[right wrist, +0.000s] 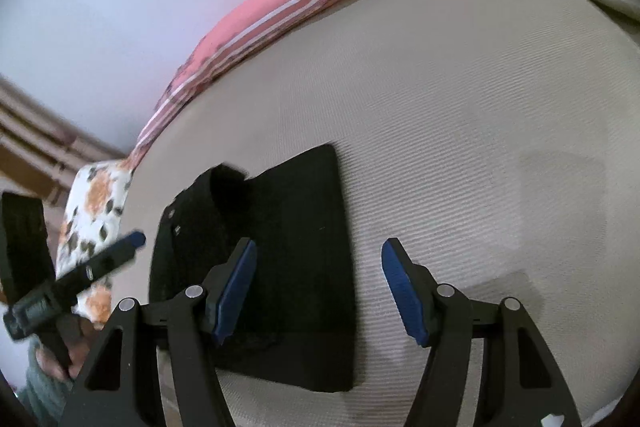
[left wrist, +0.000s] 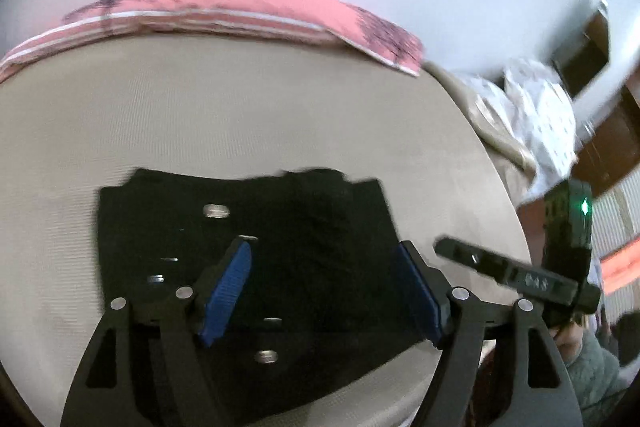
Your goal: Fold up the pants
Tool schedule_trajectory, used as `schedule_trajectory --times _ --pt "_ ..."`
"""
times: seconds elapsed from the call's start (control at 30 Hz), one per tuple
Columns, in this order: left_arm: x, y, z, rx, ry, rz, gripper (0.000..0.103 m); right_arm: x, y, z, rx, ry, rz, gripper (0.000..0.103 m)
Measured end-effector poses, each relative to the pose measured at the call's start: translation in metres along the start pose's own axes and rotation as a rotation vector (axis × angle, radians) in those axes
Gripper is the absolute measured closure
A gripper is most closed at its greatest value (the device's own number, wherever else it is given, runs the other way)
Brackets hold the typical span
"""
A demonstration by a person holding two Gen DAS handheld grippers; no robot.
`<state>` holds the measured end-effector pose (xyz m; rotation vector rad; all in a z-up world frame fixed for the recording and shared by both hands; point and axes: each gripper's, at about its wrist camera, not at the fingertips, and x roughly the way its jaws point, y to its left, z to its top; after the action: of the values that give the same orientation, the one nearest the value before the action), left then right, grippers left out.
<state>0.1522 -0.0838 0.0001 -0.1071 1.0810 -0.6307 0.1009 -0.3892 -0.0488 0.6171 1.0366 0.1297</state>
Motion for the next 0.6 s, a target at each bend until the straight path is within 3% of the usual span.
schedule_trajectory --times 0.17,0.33,0.6 --pt "-0.019 0.062 -0.006 -0.128 -0.046 0.15 0.028 0.031 0.025 -0.001 -0.121 0.142 0.112 0.039" --pt "-0.03 0.123 -0.024 -0.251 -0.038 0.286 0.028 0.064 0.033 0.0 -0.17 0.234 0.144 0.039" --pt "-0.009 0.145 -0.057 -0.269 0.055 0.305 0.028 0.084 0.026 0.015 -0.179 0.251 0.204 0.039"
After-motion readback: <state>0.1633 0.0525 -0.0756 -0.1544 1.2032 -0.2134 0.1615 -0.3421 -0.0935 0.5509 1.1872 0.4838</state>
